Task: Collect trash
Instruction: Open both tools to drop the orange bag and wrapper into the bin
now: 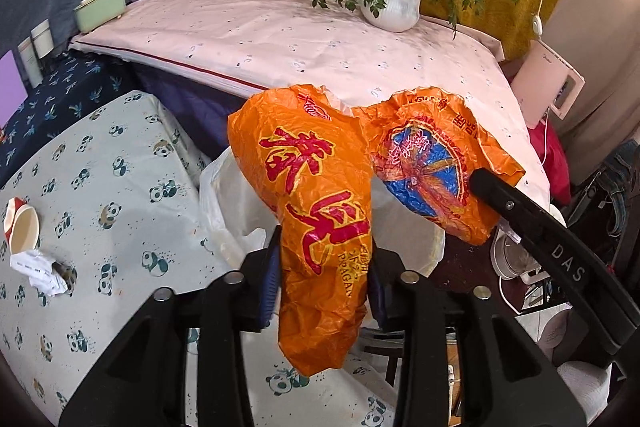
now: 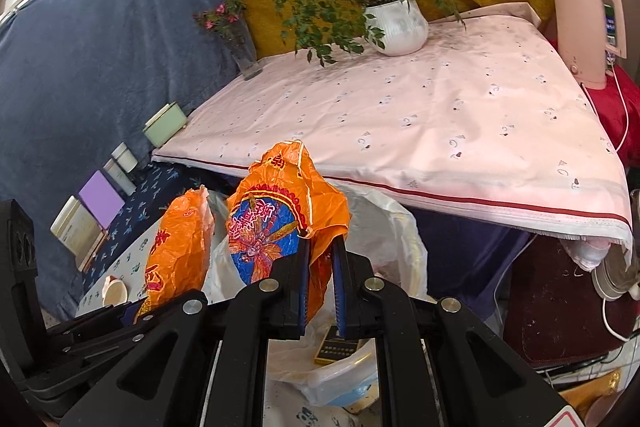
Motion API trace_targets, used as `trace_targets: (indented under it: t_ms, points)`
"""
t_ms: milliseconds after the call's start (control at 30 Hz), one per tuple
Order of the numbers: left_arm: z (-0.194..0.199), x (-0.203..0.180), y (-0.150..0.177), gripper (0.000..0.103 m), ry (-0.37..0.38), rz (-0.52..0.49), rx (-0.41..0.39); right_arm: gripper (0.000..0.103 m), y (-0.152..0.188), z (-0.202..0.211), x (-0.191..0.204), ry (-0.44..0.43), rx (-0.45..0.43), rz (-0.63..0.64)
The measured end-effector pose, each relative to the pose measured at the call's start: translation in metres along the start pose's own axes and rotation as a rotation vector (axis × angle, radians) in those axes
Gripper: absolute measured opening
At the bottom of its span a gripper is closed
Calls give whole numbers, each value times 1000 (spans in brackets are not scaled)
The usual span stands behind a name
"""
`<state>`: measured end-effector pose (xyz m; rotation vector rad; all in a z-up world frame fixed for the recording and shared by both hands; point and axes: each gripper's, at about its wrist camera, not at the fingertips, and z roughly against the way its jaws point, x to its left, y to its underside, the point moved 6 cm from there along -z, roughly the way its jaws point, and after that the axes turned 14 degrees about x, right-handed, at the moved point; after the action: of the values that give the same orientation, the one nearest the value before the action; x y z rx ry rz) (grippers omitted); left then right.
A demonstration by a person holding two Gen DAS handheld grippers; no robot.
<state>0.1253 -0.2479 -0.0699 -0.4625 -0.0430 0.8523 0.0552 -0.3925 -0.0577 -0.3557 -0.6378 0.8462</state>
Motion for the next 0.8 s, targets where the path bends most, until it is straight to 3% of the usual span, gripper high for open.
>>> trace_targets:
  t_ms: [33,200,567,700,800]
  points:
    - [-1,0,-1,48,-3,1,1,10,0,-2,-1,0,3,-3]
    - [-5,7,-3,59,-1,28,6,10,-2,-10,-3,-4,13,-7]
    - [-7,26,-4,61,2,71,10,10,-4,-20,6,-12,26,8]
    - [-5,31,-4,70,4,91,1,10,-3,-22,9,-12,32,12]
    - [-3,34,-4,70,1,92,-5,12,-3,-23,8,-9,36,11]
